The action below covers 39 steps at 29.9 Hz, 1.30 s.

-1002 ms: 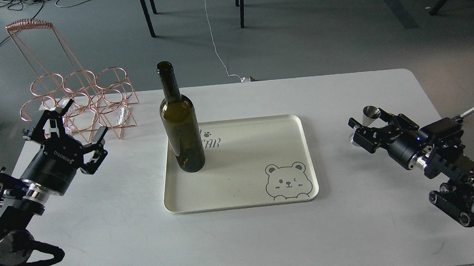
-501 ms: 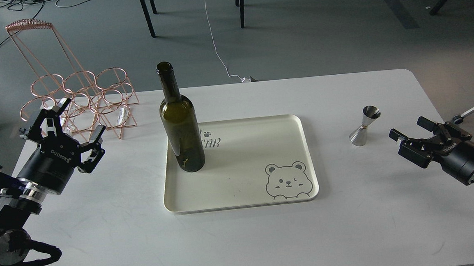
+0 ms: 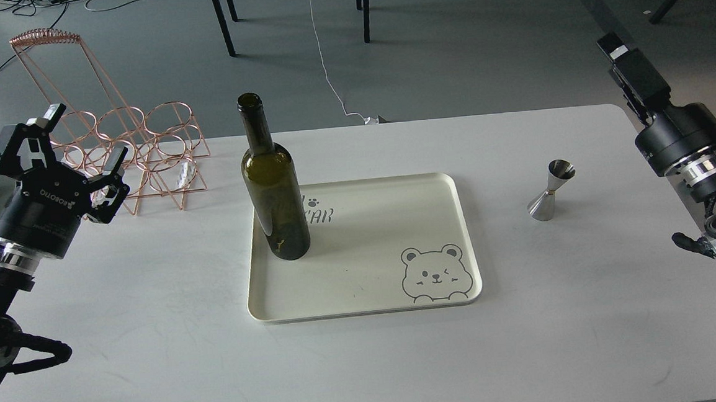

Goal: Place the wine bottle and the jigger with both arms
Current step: 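Open the right gripper and raise it away from the jigger, then reach the left gripper to the neck of the green wine bottle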

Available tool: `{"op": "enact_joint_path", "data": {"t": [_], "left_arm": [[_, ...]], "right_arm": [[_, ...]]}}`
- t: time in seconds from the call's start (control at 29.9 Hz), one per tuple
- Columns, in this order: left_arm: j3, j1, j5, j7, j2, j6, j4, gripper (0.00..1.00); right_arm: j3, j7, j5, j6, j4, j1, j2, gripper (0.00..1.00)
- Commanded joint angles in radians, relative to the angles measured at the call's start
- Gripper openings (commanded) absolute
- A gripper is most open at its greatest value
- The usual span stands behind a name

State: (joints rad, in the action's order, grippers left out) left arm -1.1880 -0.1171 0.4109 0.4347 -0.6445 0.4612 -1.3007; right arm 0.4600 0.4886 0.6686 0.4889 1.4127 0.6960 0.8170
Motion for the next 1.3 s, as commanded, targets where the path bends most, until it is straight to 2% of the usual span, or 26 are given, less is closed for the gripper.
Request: {"op": "enact_joint_path", "data": {"t": [0.0,0.23,0.33,0.57,0.8,1.07,1.27], "left_arm": [[-0.001,-0.003,0.025,0.018,-0.03,0.027,-0.023,0.98],[-0.013,0.007,0.227,0.042,-0.112,0.027,-0.162,0.98],[-0.028,0.014,0.418,0.05,-0.123,0.027,-0.244,0.98],[-0.051,0.004,1.012,0.054,-0.13,-0.022,-0.348,0.98],[-0.012,-0.076,1.53,0.054,-0.147,-0.223,-0.341,0.98],[0.014,-0.196,1.657,0.054,-0.136,-0.248,-0.316,0.98],[0.154,-0.329,1.695,0.054,-0.113,-0.256,-0.255,0.98]], "right_arm": [[0.005,0.0,-0.179,-0.021,-0.043,0.051,-0.079,0.98],[0.006,0.0,-0.42,-0.464,-0.199,0.031,-0.214,0.98],[0.003,0.0,-0.425,-0.556,-0.279,0.002,-0.301,0.98],[-0.011,0.0,-0.411,-0.575,-0.299,-0.073,-0.351,0.98],[-0.006,0.0,-0.406,-0.575,-0.297,-0.102,-0.349,0.98],[-0.007,0.0,-0.406,-0.573,-0.297,-0.102,-0.352,0.98],[-0.007,0.0,-0.406,-0.57,-0.297,-0.102,-0.355,0.98]]}}
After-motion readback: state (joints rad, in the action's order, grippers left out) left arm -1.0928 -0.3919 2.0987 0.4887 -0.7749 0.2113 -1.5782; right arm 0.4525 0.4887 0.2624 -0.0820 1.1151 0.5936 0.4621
